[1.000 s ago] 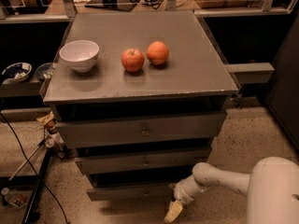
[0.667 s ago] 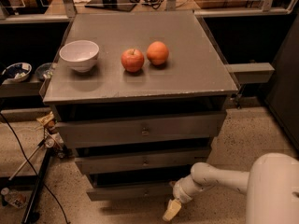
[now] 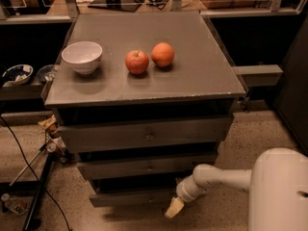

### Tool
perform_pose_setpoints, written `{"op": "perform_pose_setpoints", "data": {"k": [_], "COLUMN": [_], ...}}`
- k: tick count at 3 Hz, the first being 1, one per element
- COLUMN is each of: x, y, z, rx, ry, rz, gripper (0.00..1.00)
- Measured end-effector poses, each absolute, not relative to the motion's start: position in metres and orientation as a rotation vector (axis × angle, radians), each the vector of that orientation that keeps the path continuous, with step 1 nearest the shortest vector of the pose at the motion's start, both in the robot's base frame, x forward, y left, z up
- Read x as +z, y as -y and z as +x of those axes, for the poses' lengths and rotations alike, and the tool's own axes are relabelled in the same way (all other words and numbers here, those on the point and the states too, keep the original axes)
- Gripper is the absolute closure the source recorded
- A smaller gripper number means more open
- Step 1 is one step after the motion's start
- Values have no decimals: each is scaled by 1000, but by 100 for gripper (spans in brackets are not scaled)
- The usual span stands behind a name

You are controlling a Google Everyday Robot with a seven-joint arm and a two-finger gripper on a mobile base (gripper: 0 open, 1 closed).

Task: Open bottom drawer

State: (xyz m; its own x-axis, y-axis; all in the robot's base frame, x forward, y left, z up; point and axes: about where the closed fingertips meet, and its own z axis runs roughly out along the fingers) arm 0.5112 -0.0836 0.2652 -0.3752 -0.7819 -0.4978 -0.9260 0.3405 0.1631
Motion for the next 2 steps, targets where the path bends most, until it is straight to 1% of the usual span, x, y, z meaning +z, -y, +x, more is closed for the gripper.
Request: {"op": "perform_pose_setpoints", "data": {"k": [1,2], "x": [265,227], "y": [84,85], "z": [511,521], "rx": [608,559], "ry": [-2279,-2328], "rz": [-1516,-1549], "gripper": [0,0]}}
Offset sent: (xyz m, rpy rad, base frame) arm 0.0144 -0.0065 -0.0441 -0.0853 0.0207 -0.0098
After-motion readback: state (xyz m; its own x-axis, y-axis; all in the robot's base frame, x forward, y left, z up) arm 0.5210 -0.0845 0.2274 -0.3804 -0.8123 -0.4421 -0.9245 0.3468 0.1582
